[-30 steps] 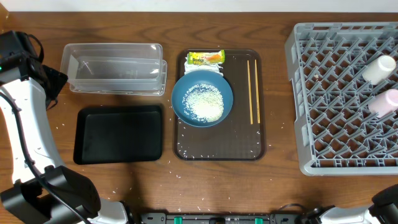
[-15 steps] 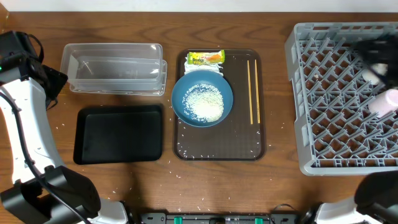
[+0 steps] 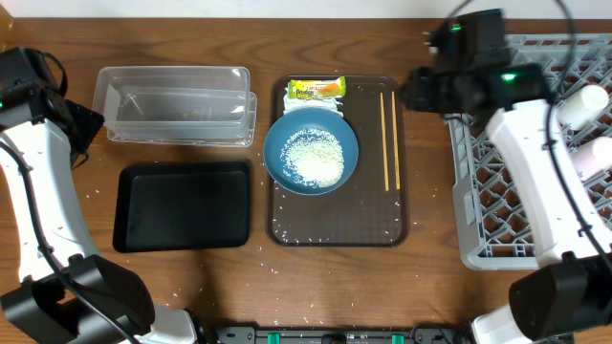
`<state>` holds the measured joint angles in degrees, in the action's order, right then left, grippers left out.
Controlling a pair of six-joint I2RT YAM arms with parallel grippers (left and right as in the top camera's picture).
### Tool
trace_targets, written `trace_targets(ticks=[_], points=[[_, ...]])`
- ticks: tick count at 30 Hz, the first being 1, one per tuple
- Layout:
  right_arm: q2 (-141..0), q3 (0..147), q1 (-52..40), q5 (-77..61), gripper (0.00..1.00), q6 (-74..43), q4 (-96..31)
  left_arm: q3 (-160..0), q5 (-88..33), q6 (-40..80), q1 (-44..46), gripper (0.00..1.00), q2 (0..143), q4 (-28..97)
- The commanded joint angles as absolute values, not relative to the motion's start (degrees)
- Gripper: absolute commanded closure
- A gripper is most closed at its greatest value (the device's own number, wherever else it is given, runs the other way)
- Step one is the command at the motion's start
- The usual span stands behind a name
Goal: Sort waste into correct bins and load items into the dishwasher rack
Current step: 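Move the right gripper to the wooden chopsticks on the tray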
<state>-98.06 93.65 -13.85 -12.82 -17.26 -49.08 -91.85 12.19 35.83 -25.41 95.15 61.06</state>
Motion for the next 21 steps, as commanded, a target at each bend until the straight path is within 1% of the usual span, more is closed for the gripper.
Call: trace_targets(ticks=[1, 5, 7, 15, 21], points=[[-98.7, 91.92, -18.06, -6.13, 0.58, -19.42, -46.11, -92.12, 12.64, 36.1, -25.58, 0.07, 95.33, 61.04], [-101.45, 88.75, -22.52, 8.62, 0.57, -25.21, -44.64, -92.12, 12.64, 36.1, -25.58, 0.07, 95.33, 61.04], [-103.88, 87.39, -23.62, 12.73, 0.57, -27.44, -44.05, -92.12, 12.64, 36.1, -25.58, 0.07, 95.33, 61.04], [-115.9, 86.87, -24.08, 8.73, 0.54, -28.1, -39.44, -92.12, 12.64, 36.1, -25.58, 0.07, 95.33, 61.04], [-119.66, 86.87, -23.77, 9.04, 0.55, -28.23, -38.74, -92.12, 12.64, 36.1, -25.58, 0.07, 95.33, 61.04]])
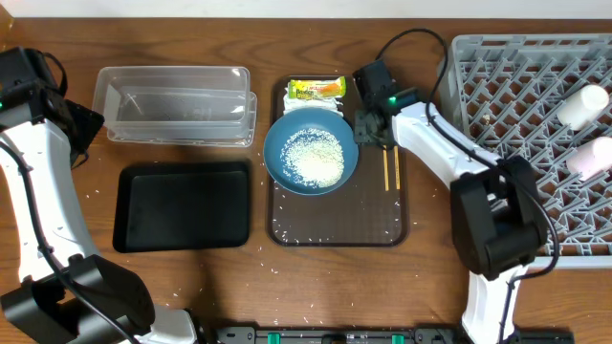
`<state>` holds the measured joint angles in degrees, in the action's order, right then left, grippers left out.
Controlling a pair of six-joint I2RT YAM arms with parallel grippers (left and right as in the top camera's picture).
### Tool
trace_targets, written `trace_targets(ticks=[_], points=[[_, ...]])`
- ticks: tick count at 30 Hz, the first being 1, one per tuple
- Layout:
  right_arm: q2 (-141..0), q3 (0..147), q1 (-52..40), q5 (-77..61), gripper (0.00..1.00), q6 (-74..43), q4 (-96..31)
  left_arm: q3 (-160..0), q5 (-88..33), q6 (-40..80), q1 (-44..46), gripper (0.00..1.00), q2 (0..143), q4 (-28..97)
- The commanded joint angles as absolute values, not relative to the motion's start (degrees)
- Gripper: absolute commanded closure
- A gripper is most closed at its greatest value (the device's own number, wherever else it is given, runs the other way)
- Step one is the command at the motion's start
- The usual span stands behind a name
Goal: Sort waste into correct bins and load items into the dishwasher rack
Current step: 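Move the right gripper to the wooden chopsticks on the tray, then grasp one wooden chopstick with the right gripper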
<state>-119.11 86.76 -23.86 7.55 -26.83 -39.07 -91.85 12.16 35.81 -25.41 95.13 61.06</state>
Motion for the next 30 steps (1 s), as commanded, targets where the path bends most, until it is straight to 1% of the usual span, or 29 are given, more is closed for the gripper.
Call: trace_targets(ticks=[1, 4, 7, 10, 12, 18, 25, 30], points=[[-119.74, 86.87, -23.64, 9.02, 0.54, -28.23, -38.72, -92.12, 12.64, 36.1, -25.58, 0.07, 95.33, 61.04], [-119.74, 86.87, -23.53, 10.22, 0.54, -27.62, -38.48, -92.12, 12.64, 36.1, -25.58, 0.07, 95.33, 61.04], [-120.01, 86.87, -23.53, 10.7, 0.55, -23.86, -37.36, -92.12, 12.64, 36.1, -25.58, 0.07, 95.33, 61.01], [-120.95, 86.87, -23.44, 10.72, 0.64, -20.23, -36.25, -92.12, 12.64, 36.1, -25.58, 0.07, 95.33, 61.04], [-121.95, 86.87, -23.11, 10.7, 0.66, -19.66, -36.1, -92.12, 12.64, 36.1, -25.58, 0.07, 95.33, 61.04], [-122.93, 86.87, -22.13, 10.72, 0.65, -19.66, -36.36, -92.12, 12.64, 36.1, -25.58, 0.07, 95.33, 61.04], [-122.91, 86.89, -21.06, 10.7, 0.58, -19.66, -36.1, -92.12, 12.64, 36.1, -25.58, 0.07, 95.33, 61.04], [-122.93, 86.87, -20.25, 10.0, 0.58, -19.68, -35.99, -92.12, 12.64, 36.1, -25.58, 0.07, 95.33, 61.04]])
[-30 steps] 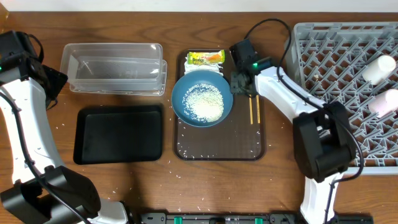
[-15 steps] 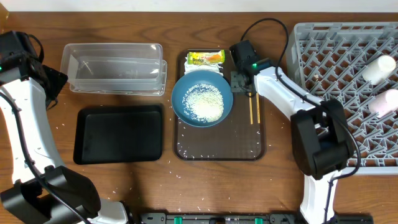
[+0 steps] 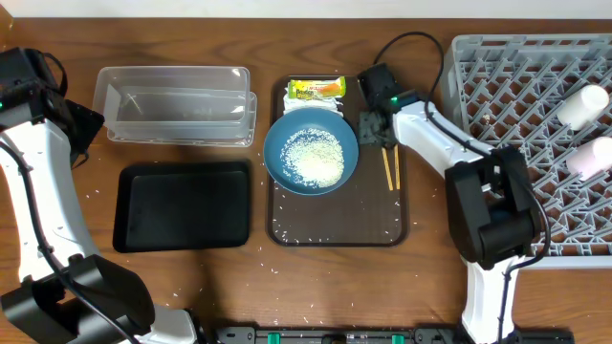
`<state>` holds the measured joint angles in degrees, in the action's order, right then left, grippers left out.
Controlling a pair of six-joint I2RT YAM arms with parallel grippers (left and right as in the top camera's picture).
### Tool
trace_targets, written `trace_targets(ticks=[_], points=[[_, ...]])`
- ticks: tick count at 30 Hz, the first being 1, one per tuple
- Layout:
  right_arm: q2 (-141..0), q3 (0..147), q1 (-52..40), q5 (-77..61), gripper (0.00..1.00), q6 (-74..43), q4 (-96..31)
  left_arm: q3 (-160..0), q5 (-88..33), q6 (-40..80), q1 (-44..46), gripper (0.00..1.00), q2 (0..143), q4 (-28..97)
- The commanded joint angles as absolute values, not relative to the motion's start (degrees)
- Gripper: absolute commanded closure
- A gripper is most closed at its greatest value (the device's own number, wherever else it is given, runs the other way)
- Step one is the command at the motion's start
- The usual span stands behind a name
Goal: Sort waste into correct bins and load items into the dishwasher rack
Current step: 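Grasp one wooden chopstick with the right gripper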
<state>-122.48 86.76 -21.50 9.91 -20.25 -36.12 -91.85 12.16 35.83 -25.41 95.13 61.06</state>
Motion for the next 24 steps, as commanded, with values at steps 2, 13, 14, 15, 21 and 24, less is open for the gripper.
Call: trace_targets(ticks=[2, 13, 14, 15, 21, 24], points=[[-122.93, 86.87, -20.16, 9.54, 0.6, -19.68, -35.99, -92.12, 12.64, 36.1, -25.58, 0.07, 95.33, 61.04], [-122.96, 84.42, -20.32, 4.25, 0.66, -19.66, -32.56, -92.12, 12.64, 36.1, -25.58, 0.07, 95.33, 61.04], [-122.96, 84.23, -20.32, 4.29, 0.66, -19.64, -32.47, -92.12, 12.64, 36.1, -25.58, 0.07, 95.33, 61.04], [-122.96, 84.03, -20.32, 4.34, 0.66, -19.64, -32.45, -92.12, 12.64, 36.1, -25.58, 0.07, 95.33, 61.04], [-122.96, 82.32, -20.27, 5.34, 0.82, -19.64, -31.7, -92.12, 12.64, 36.1, -25.58, 0.07, 95.33, 61.04], [-122.87, 82.41, -20.27, 4.38, 0.92, -19.7, -31.9, -92.12, 12.64, 36.1, -25.58, 0.07, 95.33, 61.04]])
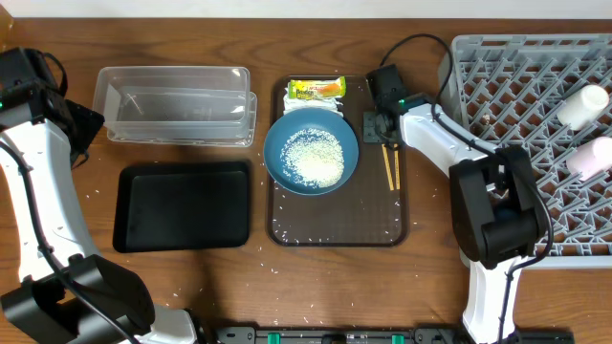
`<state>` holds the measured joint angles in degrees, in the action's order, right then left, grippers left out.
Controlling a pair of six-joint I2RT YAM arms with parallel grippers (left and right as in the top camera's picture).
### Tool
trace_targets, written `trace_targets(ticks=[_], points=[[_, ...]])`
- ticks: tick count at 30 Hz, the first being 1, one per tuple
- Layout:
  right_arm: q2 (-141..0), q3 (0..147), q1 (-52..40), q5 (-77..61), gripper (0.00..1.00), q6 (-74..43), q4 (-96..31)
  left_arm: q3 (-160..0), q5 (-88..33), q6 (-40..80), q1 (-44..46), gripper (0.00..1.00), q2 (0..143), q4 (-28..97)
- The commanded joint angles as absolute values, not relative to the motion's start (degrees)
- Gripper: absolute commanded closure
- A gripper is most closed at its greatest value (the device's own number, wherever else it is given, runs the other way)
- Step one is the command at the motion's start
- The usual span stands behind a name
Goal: Sort waste into correct bins and load items into the dishwasher rack
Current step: 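Grasp one wooden chopstick with the right gripper, then carry the chopstick to the rack's left side and release it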
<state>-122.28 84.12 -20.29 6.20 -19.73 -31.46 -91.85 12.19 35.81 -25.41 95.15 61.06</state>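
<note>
On the brown tray (335, 225), my right gripper (380, 134) is down at the far end of the yellow chopsticks (390, 167). It appears shut on them; they lie pressed together and slightly askew. A blue bowl (311, 151) of rice sits on the tray's left half. Behind the bowl lies a yellow wrapper (316, 89). My left arm (38, 162) stands at the far left edge, its fingers too dark to read.
A clear plastic bin (177, 103) stands at the back left, a black tray (182, 205) in front of it. The grey dishwasher rack (516, 105) on the right holds a white cup (583, 105) and a pink cup (593, 158). Rice grains litter the table.
My right gripper has shifted slightly right and back over the chopsticks' far end. The chopsticks now lie closer together. The left arm has not moved.
My right gripper was high above the rack's left edge while the chopsticks lay straight and parallel on the tray. Then it was down beside the bowl at the chopsticks. Then the chopsticks were skewed, and now they are bunched under the gripper.
</note>
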Motion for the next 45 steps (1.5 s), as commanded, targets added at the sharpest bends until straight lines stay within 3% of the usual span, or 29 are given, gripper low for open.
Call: trace_targets(ticks=[1, 13, 25, 35, 45], points=[[-122.85, 82.48, -20.27, 3.79, 0.96, -19.75, -31.88, -92.12, 12.64, 36.1, -25.58, 0.07, 95.33, 61.04], [-115.28, 86.7, -18.24, 4.19, 0.99, -18.13, -34.11, -92.12, 12.64, 36.1, -25.58, 0.07, 95.33, 61.01], [-96.14, 87.13, -3.51, 3.77, 0.99, -8.86, -34.68, -92.12, 12.64, 36.1, -25.58, 0.07, 95.33, 61.04], [-98.56, 86.3, 1.32, 3.22, 0.99, 1.04, -35.53, -92.12, 12.64, 36.1, -25.58, 0.07, 95.33, 61.04], [-102.89, 86.3, 1.76, 2.87, 0.97, 2.17, -35.14, -92.12, 12.64, 36.1, -25.58, 0.07, 95.33, 61.04]])
